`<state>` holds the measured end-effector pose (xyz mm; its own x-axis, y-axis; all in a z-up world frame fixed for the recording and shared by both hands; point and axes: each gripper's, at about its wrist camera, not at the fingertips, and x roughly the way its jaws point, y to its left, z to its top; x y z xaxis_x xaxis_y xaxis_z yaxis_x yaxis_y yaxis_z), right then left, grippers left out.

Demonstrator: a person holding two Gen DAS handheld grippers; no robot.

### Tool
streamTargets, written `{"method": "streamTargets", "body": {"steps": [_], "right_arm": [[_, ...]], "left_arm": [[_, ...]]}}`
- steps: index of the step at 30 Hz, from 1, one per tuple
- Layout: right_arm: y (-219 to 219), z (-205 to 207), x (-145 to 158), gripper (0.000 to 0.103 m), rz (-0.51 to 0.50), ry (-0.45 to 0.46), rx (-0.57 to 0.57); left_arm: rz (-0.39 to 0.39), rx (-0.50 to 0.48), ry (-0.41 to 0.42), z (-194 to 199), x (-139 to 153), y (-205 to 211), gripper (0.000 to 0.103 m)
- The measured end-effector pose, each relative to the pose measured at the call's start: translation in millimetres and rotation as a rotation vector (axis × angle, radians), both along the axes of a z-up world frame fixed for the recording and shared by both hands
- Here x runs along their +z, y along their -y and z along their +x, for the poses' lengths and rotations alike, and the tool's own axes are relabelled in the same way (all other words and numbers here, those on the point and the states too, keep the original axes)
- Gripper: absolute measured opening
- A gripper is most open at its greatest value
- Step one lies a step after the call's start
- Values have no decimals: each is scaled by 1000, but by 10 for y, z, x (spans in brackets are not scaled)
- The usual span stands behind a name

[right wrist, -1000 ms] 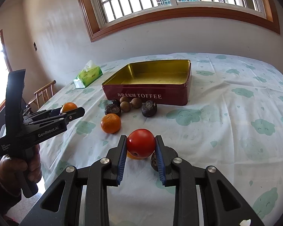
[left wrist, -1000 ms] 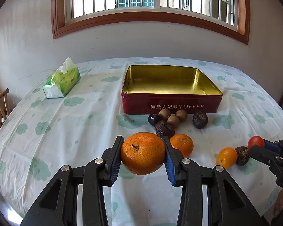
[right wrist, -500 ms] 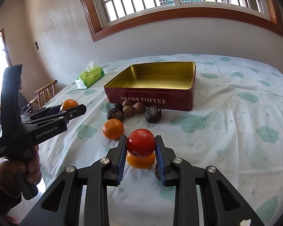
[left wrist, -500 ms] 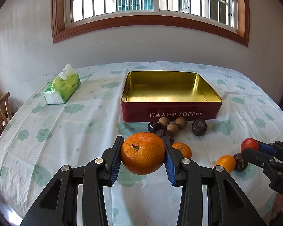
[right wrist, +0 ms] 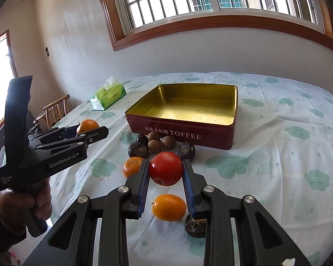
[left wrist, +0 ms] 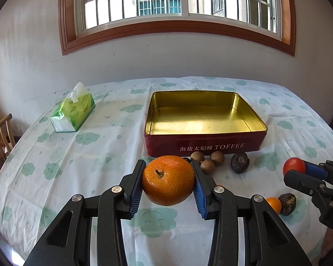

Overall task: Organize fruits
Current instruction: 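Carry the tomato in the right tool while the left tool carries the orange over the tin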

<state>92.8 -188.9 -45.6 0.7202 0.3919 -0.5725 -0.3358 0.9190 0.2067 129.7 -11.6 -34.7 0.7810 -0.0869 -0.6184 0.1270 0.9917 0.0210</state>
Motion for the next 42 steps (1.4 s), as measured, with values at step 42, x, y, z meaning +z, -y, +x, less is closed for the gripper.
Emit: {"method": "streamTargets", "body": {"steps": [42], "right_arm": [[63, 1899, -274, 29, -73, -131, 19]], "left_arm": [[109, -18, -76, 1911, -317, 109, 43]]}}
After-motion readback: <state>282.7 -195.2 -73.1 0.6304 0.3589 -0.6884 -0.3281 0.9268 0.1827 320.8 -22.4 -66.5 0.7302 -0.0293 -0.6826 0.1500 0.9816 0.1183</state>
